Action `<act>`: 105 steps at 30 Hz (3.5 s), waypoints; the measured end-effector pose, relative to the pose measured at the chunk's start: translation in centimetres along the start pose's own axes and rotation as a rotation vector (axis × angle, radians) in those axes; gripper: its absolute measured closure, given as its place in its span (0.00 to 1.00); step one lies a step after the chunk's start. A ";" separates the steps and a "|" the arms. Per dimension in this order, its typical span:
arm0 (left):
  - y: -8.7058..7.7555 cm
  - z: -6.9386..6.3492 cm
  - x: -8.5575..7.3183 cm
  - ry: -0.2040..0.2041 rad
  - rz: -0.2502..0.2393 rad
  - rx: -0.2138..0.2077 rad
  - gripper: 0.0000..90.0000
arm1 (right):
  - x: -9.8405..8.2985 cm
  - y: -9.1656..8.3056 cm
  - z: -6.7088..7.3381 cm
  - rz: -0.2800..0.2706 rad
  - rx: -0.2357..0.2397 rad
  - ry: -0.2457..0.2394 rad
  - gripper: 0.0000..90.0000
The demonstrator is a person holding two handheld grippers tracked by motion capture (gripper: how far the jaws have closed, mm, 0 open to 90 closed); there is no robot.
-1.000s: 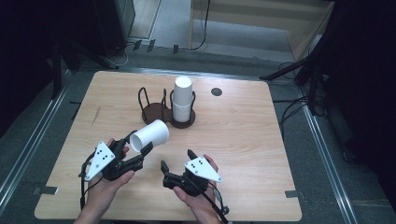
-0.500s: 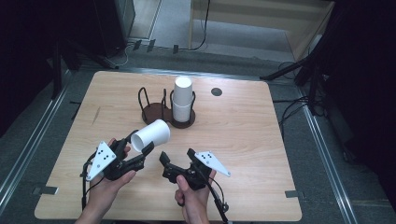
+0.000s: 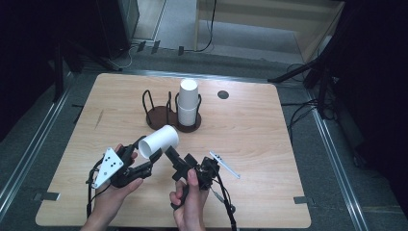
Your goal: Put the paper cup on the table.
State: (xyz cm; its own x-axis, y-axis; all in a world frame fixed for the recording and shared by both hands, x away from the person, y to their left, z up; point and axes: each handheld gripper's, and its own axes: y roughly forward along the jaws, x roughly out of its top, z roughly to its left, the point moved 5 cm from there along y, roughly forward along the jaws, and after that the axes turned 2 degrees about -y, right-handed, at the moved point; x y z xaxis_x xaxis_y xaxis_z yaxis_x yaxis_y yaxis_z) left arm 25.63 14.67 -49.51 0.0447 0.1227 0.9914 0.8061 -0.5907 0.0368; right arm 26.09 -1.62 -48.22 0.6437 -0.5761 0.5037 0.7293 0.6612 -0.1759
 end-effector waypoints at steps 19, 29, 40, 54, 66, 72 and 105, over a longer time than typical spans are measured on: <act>0.3 -0.9 -0.4 0.020 -0.001 -0.022 0.40 | -0.1 2.1 -0.3 0.048 0.040 0.429 0.00; 0.4 -1.6 -0.5 0.039 -0.007 -0.046 0.39 | -0.3 3.4 -0.9 0.074 0.077 0.541 0.01; 0.3 -1.4 -0.4 0.043 -0.014 -0.045 0.39 | -0.3 4.1 -1.2 0.068 0.102 0.604 0.07; 0.3 -1.4 -0.9 -0.009 -0.012 -0.075 0.37 | -0.1 4.1 -1.3 0.038 0.118 0.600 0.27; -0.2 -1.0 -0.7 -0.111 0.012 -0.053 0.20 | 2.2 3.1 -1.8 -0.106 0.061 0.417 0.31; -0.5 -0.2 -0.8 -0.125 0.037 -0.019 0.13 | 2.9 2.7 -1.6 -0.162 0.020 0.272 0.31; -3.3 7.1 -3.3 -0.145 0.298 0.234 0.00 | 3.1 2.9 -2.4 -0.297 -0.098 -0.289 0.31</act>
State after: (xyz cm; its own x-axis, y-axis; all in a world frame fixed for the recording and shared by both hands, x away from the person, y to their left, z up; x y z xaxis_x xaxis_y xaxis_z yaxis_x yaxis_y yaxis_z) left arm 26.97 21.89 -53.78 0.3660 0.0945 0.9258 0.8570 -0.4220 -0.2958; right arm 30.78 -2.65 -49.23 0.3209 -0.5672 0.7585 0.9010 0.4297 -0.0598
